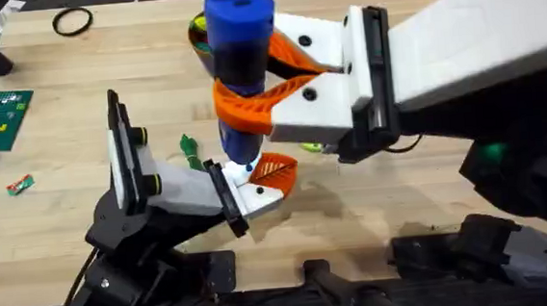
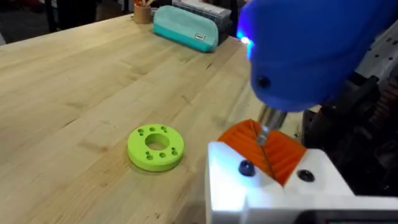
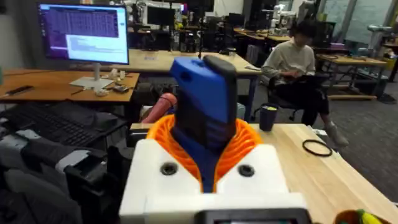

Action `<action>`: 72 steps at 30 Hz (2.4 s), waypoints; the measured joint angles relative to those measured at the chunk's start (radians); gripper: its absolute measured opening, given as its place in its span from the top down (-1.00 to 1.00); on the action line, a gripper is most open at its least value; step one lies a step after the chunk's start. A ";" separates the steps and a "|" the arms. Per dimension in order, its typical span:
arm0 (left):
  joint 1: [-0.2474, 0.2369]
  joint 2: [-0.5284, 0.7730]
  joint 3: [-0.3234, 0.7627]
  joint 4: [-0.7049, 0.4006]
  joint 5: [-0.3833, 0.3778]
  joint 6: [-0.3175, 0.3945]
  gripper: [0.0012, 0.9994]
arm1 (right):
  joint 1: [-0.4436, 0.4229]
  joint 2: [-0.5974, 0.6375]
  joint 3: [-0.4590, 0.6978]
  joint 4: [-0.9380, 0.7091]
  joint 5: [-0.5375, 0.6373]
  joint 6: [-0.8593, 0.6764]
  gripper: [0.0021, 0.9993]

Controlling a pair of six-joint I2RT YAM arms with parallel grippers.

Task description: Pick up the gripper from the table and insert it into the empty holder that is missing its gripper. Then pick up a screw, insert it into the mounting hole, and use the screwdriver to tighten it. Finally, clean up the table by picking up the vegetable and placing it into the bucket.

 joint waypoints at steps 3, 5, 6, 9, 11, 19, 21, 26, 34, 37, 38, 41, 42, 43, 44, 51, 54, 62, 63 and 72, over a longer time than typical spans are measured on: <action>0.000 0.000 0.000 0.000 0.000 0.000 0.96 | 0.000 0.000 0.000 -0.004 0.026 0.018 0.90; 0.000 0.000 0.000 0.000 0.000 0.000 0.96 | 0.000 0.000 0.000 -0.011 0.045 0.029 0.90; 0.000 0.000 0.000 0.000 0.000 0.000 0.96 | 0.000 0.000 0.000 -0.014 0.052 0.031 0.90; 0.000 0.000 0.000 0.000 0.000 0.000 0.96 | 0.000 0.000 0.000 -0.023 0.064 0.036 0.90; 0.000 0.000 0.000 0.000 0.000 0.000 0.96 | 0.000 0.000 0.000 -0.050 0.070 0.037 0.90; 0.000 0.000 0.000 0.000 0.000 0.000 0.96 | 0.000 0.000 -0.005 -0.096 0.077 0.037 0.90; 0.000 0.000 0.000 0.000 0.000 0.000 0.96 | 0.000 0.000 -0.005 -0.100 0.079 0.037 0.90; 0.000 0.000 0.000 0.000 0.000 0.000 0.96 | 0.000 0.000 -0.005 -0.098 0.080 0.029 0.90; 0.000 0.000 0.000 0.000 0.000 0.000 0.96 | 0.000 0.000 -0.005 -0.097 0.080 0.028 0.90; 0.000 0.000 0.000 0.000 0.000 0.000 0.96 | 0.000 0.000 -0.005 -0.089 0.080 0.028 0.90; 0.000 0.000 0.000 0.000 0.000 0.000 0.96 | 0.000 0.000 -0.005 -0.086 0.080 0.028 0.90; 0.000 0.000 0.000 0.000 0.000 0.000 0.96 | 0.000 0.000 -0.005 -0.083 0.080 0.028 0.90; 0.000 0.000 0.000 0.000 0.000 0.000 0.96 | 0.000 0.000 -0.005 -0.080 0.080 0.029 0.90; 0.000 0.000 0.000 0.000 0.000 0.000 0.96 | 0.000 0.000 -0.005 -0.077 0.080 0.029 0.90; 0.000 0.000 0.000 0.000 0.000 0.000 0.96 | 0.000 0.000 -0.005 -0.075 0.080 0.029 0.90; 0.000 0.000 0.000 0.000 0.000 0.000 0.96 | 0.000 0.004 -0.005 -0.066 0.080 0.029 0.90; 0.000 0.000 0.000 0.000 0.000 0.000 0.96 | 0.000 0.018 -0.005 -0.060 0.080 0.029 0.90; 0.000 0.000 0.000 0.000 0.000 0.000 0.96 | 0.000 0.026 -0.005 -0.061 0.080 0.050 0.90; 0.000 0.000 0.000 0.000 0.000 0.000 0.96 | 0.000 0.026 -0.005 -0.060 0.080 0.051 0.90; 0.000 0.000 0.000 0.000 0.000 0.000 0.96 | 0.000 0.026 -0.005 -0.061 0.080 0.052 0.90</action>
